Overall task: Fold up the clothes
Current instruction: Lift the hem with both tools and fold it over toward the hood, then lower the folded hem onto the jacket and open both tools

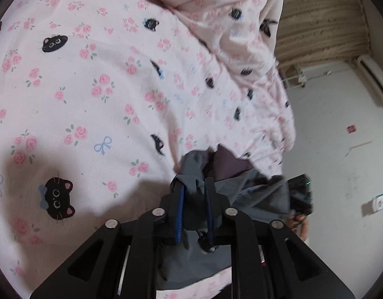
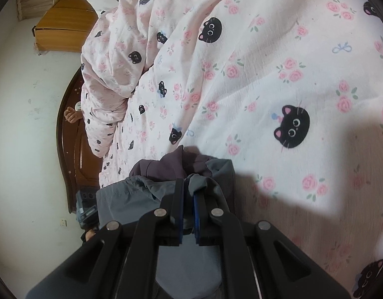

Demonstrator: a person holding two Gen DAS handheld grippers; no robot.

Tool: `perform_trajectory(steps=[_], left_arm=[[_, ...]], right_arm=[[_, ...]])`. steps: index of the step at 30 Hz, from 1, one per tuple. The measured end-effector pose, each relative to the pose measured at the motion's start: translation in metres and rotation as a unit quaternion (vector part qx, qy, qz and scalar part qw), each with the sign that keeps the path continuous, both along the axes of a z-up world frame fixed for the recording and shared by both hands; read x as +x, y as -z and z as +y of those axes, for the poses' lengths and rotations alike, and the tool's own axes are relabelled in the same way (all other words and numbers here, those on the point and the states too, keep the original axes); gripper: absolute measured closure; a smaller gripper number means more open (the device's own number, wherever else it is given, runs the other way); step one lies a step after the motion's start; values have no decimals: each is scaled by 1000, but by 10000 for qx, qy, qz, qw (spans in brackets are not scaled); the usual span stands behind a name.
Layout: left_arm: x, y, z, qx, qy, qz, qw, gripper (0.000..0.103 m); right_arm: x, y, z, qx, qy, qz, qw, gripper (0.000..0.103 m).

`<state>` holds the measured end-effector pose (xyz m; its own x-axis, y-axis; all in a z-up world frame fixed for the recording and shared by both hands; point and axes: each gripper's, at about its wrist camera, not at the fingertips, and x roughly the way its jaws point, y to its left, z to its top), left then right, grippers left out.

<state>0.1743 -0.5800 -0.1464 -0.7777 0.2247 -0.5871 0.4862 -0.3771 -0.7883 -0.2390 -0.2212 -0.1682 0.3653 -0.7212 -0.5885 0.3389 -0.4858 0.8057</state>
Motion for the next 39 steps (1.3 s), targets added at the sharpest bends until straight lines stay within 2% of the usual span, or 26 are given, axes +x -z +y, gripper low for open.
perform_trajectory(steps=[3, 4, 6, 8, 10, 12, 14, 16, 19, 22, 26, 30, 36, 39], left_arm=[[9, -5, -6, -2, -234, -46, 9997, 74], [13, -6, -9, -22, -367, -74, 9993, 65], [22, -9, -13, -33, -603, -93, 9981, 63], [24, -17, -9, -355, -590, -186, 9975, 63], [17, -33, 4, -874, -366, -197, 9953, 63], [1, -49, 29, -1337, 65, 40, 9910, 63], [-16, -66, 57, -1774, 534, 330, 9821, 63], [-35, -73, 84, -2038, 882, 554, 9735, 63], [-67, -66, 123, -2409, 1268, 607, 9603, 63], [-88, -41, 134, -2494, 1249, 246, 9600, 63], [-94, -9, 128, -2682, 892, -362, 9585, 63], [-91, 0, 119, -2625, 652, -421, 9618, 63], [-89, 6, 118, -2722, 493, -447, 9599, 64], [-91, 8, 117, -2764, 458, -479, 9587, 64]], right_arm=[[0, -1, 0, 78, 6, 52, 10000, 96], [-1, -1, 0, 124, 12, 80, 9999, 96], [-1, 0, 2, 167, 41, 84, 9998, 96], [-1, 0, 2, 181, 49, 86, 9998, 96], [0, -1, 2, 206, 71, 88, 9997, 96], [0, -2, 2, 228, 65, 108, 9997, 96], [0, -3, 1, 264, 69, 134, 9995, 96], [1, -5, 1, 299, 82, 156, 9994, 96], [2, -7, 2, 351, 100, 183, 9992, 96], [2, -8, 2, 391, 108, 201, 9990, 96], [2, -8, 4, 421, 126, 213, 9988, 96], [1, -8, 3, 408, 78, 290, 9987, 94], [3, -18, 4, 260, -70, 553, 9981, 91], [0, -23, 8, 102, -66, 493, 9987, 87]])
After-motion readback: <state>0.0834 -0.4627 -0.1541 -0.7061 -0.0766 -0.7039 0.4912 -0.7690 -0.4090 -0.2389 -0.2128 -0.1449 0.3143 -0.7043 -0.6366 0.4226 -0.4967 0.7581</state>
